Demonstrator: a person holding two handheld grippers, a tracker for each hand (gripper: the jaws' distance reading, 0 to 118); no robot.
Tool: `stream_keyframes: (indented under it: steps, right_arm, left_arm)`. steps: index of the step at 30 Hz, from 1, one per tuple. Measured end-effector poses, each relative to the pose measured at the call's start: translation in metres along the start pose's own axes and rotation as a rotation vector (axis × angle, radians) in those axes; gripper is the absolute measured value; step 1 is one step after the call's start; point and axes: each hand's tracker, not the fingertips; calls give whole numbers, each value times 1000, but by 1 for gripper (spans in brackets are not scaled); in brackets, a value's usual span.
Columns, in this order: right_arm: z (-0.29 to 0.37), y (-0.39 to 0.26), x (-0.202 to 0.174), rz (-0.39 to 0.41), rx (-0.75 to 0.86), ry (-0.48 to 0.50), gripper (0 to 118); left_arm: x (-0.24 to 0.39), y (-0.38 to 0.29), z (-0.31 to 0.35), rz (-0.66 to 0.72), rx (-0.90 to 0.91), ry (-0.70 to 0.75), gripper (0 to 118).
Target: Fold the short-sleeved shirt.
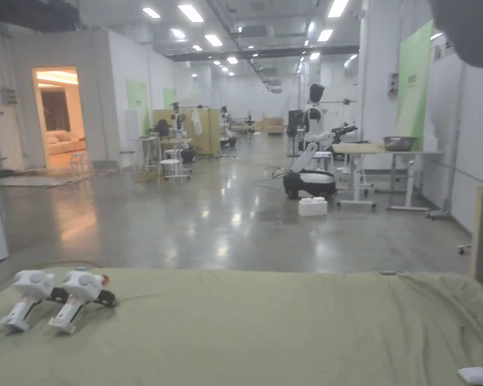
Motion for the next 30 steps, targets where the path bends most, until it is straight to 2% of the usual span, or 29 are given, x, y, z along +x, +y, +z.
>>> stream_keyframes:
  steps: [1, 4, 5, 6, 11, 14, 19, 20, 21, 22, 23, 24, 25, 26, 27, 29, 30]
  right_arm:
    - [0, -2, 0, -2, -7, 4, 0]
    - [-2, -11, 2, -35, -58, 21, 0]
    - [-4, -15, 3, -47, -83, 25, 0]
    - [-5, -19, 4, -62, -107, 28, 0]
    - [-11, -43, 11, -139, -204, 46, 0]
    - [-13, -53, 9, -126, -250, 38, 0]
    - [-21, -62, 6, -117, -307, 43, 0]
    - [-22, -64, 6, -118, -312, 44, 0]
    - [-24, -64, 6, -119, -320, 46, 0]
    - [-26, -64, 6, -120, -325, 45, 0]
    - [-27, -64, 5, -120, -328, 43, 0]
    - [-25, -63, -1, -119, -330, 43, 0]
    - [-27, -62, -1, -121, -333, 45, 0]
    - [-29, -62, -1, -123, -337, 46, 0]
    - [-30, -62, -1, -123, -341, 47, 0]
    - [-27, -61, -4, -119, -343, 48, 0]
    - [-28, -61, -3, -120, -344, 48, 0]
  left_arm:
    - [-9, -5, -3, 41, -31, -7, 8]
    - [-46, -35, -15, 178, -171, -39, 67]
    - [-59, -51, -20, 231, -220, -37, 78]
    - [-75, -64, -23, 296, -252, -34, 82]
    - [-151, -170, -54, 633, -518, -36, 84]
    - [-181, -233, -68, 826, -612, 1, 88]
    - [-207, -303, -87, 1056, -681, 34, 88]
    - [-210, -315, -90, 1137, -665, 11, 86]
    - [-212, -322, -89, 1238, -608, -15, 77]
    - [-186, -297, -83, 1314, -561, -36, 64]
    - [-180, -297, -86, 1324, -573, -21, 49]
    - [-173, -296, -91, 1262, -609, -12, 28]
    - [-165, -296, -97, 1163, -678, -3, 13]
    - [-168, -304, -104, 1094, -712, 8, 12]
    - [-166, -303, -105, 1087, -720, 14, 7]
    - [-171, -291, -101, 1146, -668, 2, 5]
    - [-181, -286, -102, 1074, -638, 7, 5]
